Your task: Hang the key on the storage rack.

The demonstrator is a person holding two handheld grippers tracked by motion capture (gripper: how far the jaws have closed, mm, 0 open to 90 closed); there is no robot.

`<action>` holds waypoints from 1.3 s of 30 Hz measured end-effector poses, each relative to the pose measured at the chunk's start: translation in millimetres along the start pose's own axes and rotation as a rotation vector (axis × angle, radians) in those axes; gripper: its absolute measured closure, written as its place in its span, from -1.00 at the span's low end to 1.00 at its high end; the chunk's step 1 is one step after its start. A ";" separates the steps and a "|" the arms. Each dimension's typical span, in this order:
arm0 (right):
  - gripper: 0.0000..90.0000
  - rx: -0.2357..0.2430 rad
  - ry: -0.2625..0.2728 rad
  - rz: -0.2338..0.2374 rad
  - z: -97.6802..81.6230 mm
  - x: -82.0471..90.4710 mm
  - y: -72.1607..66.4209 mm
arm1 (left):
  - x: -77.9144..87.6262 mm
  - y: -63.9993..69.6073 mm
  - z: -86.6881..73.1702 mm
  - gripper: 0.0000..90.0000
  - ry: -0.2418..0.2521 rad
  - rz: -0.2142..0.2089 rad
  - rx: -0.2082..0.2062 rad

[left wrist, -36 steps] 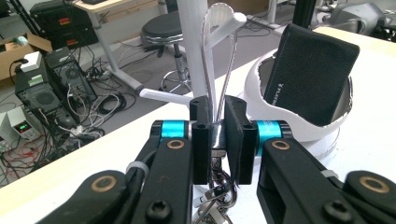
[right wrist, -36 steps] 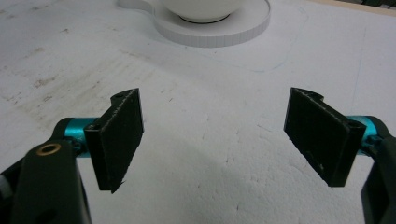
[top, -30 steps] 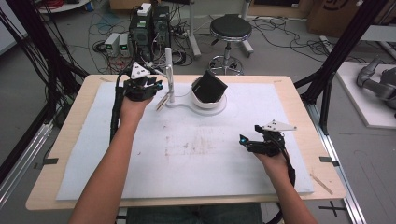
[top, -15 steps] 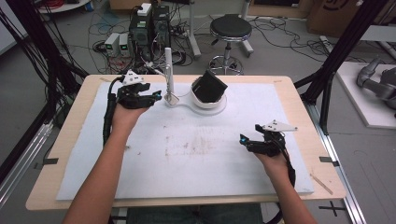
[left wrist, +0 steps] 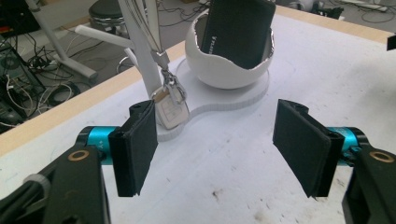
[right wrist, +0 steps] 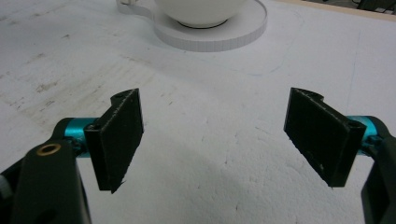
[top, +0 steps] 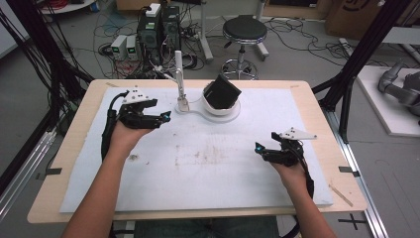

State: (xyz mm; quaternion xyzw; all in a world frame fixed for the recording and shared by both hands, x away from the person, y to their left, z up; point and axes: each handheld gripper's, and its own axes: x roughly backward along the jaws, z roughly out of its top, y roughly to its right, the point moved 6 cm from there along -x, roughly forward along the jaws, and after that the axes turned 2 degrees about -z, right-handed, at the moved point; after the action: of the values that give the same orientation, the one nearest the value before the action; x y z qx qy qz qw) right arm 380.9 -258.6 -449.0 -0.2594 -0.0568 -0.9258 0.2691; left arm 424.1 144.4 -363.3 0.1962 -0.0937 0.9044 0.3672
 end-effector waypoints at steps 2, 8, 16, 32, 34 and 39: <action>-0.56 -0.001 0.002 0.000 0.1 0.2 0.0 | 4.2 1.9 -4.5 -0.34 0.008 -0.013 0.005; -0.56 0.004 0.007 -0.005 0.7 0.2 2.0 | 10.8 12.5 -17.6 -0.35 0.014 -0.044 0.003; -0.56 -0.007 0.007 -0.011 0.2 1.6 6.2 | 13.9 24.4 -38.2 -0.46 0.031 -0.086 0.019; -0.56 -0.009 -0.012 -0.014 -2.0 -3.0 9.6 | 5.2 28.8 -62.2 -0.54 0.019 -0.139 0.050; -0.56 -0.006 -0.013 -0.016 -2.2 -3.0 9.8 | 5.0 29.4 -61.1 -0.55 0.026 -0.142 0.047; -0.56 0.003 -0.019 -0.014 -2.5 -4.1 9.3 | 5.3 31.5 -61.5 -0.55 0.026 -0.149 0.044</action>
State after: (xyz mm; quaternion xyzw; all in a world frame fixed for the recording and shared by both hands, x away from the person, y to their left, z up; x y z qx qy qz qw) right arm 387.7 -265.1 -453.5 -0.2674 -0.0624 -0.9250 0.2626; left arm 380.9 144.5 -417.6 0.1989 -0.0541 0.8788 0.4303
